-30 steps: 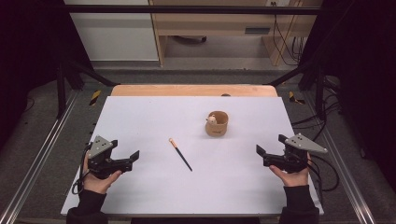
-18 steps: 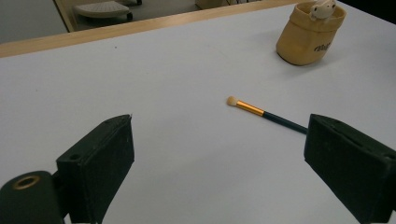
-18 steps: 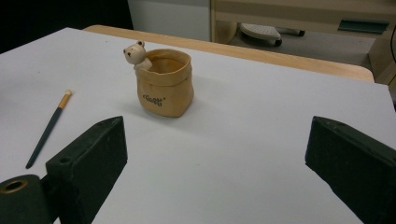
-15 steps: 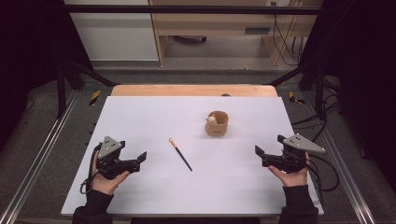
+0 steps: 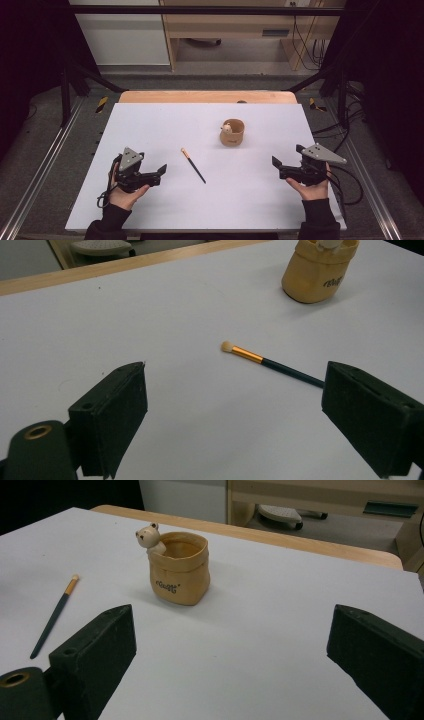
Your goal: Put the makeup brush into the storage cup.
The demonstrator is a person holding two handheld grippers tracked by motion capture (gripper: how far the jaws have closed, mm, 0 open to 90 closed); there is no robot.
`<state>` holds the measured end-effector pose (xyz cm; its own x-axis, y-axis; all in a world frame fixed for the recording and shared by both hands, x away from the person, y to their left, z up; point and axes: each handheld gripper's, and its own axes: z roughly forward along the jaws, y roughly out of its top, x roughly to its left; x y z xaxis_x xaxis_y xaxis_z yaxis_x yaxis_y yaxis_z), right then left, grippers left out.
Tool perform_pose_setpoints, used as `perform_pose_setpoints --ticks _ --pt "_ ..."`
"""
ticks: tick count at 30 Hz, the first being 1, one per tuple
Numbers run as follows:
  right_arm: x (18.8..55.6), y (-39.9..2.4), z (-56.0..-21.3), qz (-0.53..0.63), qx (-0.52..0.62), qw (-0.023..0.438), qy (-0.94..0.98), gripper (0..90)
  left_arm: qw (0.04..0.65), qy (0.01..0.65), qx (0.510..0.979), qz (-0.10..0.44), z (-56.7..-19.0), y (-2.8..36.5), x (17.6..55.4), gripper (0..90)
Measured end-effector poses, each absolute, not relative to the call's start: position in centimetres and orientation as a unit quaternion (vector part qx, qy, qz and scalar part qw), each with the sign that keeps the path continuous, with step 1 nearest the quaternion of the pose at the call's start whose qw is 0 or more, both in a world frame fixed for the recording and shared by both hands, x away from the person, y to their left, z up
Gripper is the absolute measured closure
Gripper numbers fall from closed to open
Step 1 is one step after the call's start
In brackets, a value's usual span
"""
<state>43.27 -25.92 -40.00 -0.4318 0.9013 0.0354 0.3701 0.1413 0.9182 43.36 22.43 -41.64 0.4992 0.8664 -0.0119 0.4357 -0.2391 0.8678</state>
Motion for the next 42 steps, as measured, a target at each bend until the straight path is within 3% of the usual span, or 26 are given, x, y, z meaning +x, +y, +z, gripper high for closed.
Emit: perform_pose_setpoints --ticks 42 --pt "43.2 -25.5 -39.7 0.473 0.451 0.279 0.703 6.2 0.388 0.443 0.775 0.232 -43.8 14.1 45.9 19.0"
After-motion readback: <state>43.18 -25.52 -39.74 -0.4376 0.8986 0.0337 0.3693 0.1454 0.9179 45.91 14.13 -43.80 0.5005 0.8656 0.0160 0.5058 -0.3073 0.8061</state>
